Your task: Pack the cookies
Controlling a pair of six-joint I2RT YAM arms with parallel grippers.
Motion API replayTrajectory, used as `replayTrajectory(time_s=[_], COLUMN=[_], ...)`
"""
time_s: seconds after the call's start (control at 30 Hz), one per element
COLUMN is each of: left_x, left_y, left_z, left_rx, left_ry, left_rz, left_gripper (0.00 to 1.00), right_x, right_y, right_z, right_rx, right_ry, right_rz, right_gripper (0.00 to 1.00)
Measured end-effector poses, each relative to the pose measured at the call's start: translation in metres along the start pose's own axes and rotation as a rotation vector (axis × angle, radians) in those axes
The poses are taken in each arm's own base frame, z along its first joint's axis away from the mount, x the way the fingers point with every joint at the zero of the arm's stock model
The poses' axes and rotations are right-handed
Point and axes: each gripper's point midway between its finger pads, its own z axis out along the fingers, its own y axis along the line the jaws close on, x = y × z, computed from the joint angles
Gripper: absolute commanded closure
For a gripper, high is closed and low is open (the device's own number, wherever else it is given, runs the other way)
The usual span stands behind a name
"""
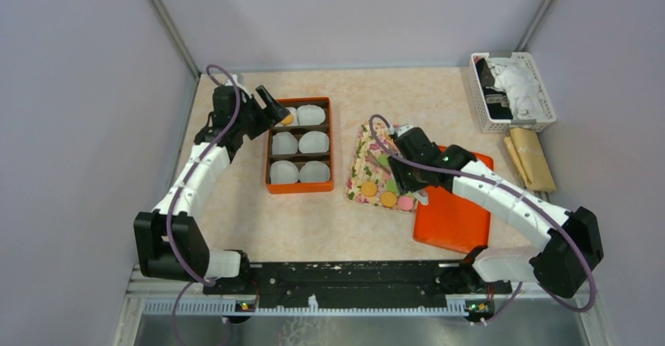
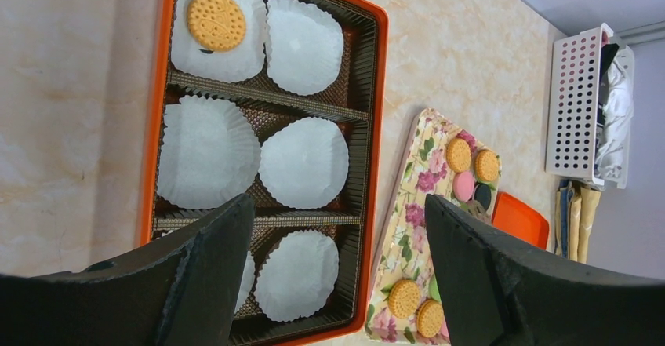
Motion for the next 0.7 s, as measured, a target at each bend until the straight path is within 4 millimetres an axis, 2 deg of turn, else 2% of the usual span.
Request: replayTrajectory(time_s=[0.2,0.43,0.6,0.7], left_x=[-0.001,-0.001,-0.001,-0.001], left_y=[-0.002,-0.005,-0.005,-0.005], left_z=[-0.003,-0.004,-0.004,-0.004], left_rx=[0.006,0.012,0.012,0.012], left_ry=[-0.006,-0.008,-0.008,-0.008], left_rz=[0.002,0.005,0.005,0.005], left_gripper=[0.15,0.14,0.14,0.14], right_x=[0.023,0.021,0.022,0.026], right_y=[-0.001,0.000,0.001,0.001], right_z=[0.002,0.003,0.011,0.018], right_rx=[0.013,0.022,0.029,0.040], right_ry=[0.040,0.029,0.045,0.077], right_rz=[0.016,0.032,0.031,0.029], right_gripper=[0.53,0.54,0.56,0.62])
